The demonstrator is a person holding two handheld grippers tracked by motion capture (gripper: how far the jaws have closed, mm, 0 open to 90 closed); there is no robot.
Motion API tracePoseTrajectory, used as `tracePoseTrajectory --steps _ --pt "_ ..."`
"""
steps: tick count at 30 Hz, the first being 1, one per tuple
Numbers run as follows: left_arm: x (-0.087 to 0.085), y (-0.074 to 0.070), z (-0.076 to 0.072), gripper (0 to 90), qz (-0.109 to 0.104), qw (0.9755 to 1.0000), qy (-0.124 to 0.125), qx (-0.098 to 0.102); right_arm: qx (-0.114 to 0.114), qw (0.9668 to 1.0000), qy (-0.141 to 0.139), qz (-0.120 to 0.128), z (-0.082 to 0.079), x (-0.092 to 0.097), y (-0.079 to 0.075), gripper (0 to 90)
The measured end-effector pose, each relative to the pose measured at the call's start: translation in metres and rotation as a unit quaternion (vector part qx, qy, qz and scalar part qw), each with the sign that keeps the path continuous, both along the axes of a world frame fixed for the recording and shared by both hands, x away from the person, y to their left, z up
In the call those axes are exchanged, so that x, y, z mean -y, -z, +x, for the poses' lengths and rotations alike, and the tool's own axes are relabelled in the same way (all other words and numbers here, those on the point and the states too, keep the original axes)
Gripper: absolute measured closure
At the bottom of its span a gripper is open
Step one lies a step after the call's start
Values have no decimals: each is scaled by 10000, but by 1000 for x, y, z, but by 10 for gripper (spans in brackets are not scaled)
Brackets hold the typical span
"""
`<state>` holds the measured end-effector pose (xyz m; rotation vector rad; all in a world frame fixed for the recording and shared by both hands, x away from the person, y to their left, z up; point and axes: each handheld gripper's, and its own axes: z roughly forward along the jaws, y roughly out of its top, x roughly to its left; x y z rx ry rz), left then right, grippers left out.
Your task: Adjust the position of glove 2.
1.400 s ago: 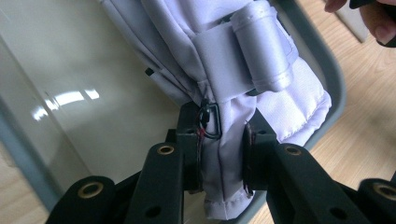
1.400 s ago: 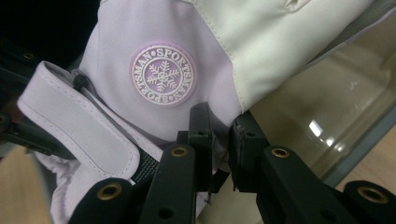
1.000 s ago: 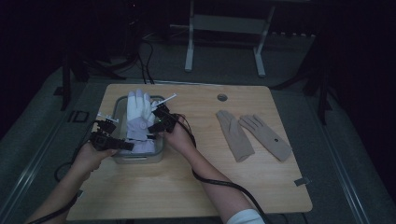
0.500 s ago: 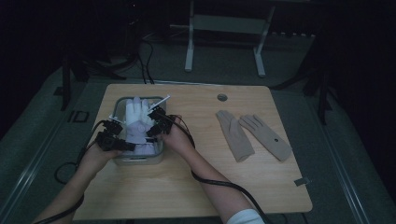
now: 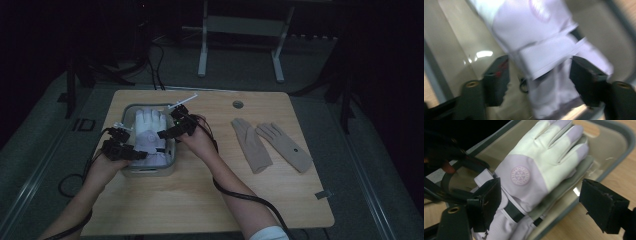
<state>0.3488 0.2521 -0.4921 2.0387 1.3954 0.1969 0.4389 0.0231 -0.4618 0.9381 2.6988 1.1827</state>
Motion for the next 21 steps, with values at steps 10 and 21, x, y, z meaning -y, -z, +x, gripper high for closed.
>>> tracePoseTrajectory --steps 10,21 --pt "26 -31 -16 322 -182 9972 282 672 265 9996 -118 -22 -5 26 -11 147" --pt "76 -33 -16 327 -386 9915 919 833 394 9992 -12 -93 -7 69 -20 141"
